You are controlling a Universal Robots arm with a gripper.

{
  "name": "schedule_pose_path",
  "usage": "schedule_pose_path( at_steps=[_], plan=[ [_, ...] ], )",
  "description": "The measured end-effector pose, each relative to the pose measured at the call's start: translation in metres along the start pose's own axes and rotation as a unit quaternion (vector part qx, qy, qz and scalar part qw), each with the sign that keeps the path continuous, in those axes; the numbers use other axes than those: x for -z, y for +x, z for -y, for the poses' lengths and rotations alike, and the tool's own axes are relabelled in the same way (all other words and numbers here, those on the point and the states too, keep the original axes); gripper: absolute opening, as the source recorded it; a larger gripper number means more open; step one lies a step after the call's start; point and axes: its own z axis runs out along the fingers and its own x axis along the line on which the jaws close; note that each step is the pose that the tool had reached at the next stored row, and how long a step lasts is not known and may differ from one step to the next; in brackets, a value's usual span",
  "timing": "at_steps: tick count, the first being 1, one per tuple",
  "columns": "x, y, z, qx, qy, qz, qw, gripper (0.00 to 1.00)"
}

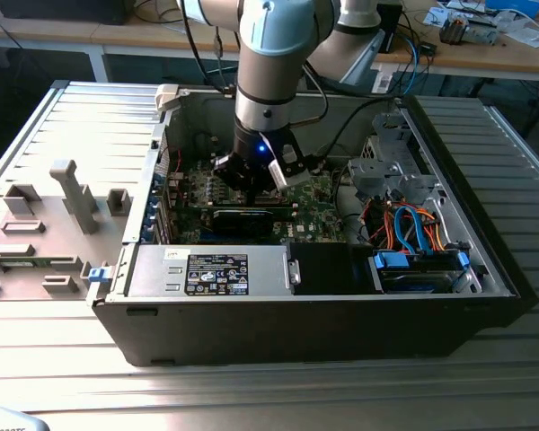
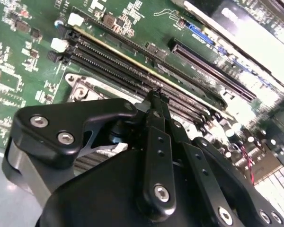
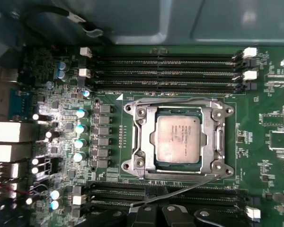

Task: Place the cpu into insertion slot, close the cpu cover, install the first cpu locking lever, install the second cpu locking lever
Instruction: 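Install the second cpu locking lever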

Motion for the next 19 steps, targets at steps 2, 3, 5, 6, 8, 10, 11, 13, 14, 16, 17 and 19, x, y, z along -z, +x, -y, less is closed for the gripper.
schedule_pose_path(
  at_steps=[2, 3, 5, 6, 8, 10, 11, 13, 14, 16, 17, 19],
  plan=[
    [0.0113, 0.0008, -0.0005, 0.0, 0.0001, 0.0003, 1.0, 0.11],
    [0.0148, 0.0013, -0.0007, 0.0, 0.0, 0.0009, 1.0, 0.11],
    [0.0228, 0.0023, -0.001, 0.0, 0.0001, 0.0021, 1.0, 0.11],
    [0.0251, 0.0026, -0.001, 0.0, 0.0001, 0.0022, 1.0, 0.11],
    [0.0301, 0.003, -0.0011, 0.0, 0.0001, 0.0025, 1.0, 0.11],
    [0.0341, 0.0034, -0.0009, 0.0, 0.0001, 0.0026, 1.0, 0.11],
    [0.0367, 0.0035, -0.0006, 0.0, -0.0002, 0.0026, 1.0, 0.11],
    [0.0373, 0.0036, -0.0004, 0.0, -0.0009, 0.0027, 1.0, 0.11],
    [0.0374, 0.0033, -0.0003, 0.001, -0.0063, 0.0027, 0.99998, 0.11],
    [0.0375, 0.0034, -0.0003, 0.002, -0.0263, 0.0032, 0.99965, 0.11],
    [0.0374, 0.0034, 0.0002, 0.003, -0.0397, 0.0037, 0.9992, 0.11],
    [0.0375, 0.0036, 0.0052, 0.004, -0.0677, 0.0046, 0.99769, 0.11]
  ],
)
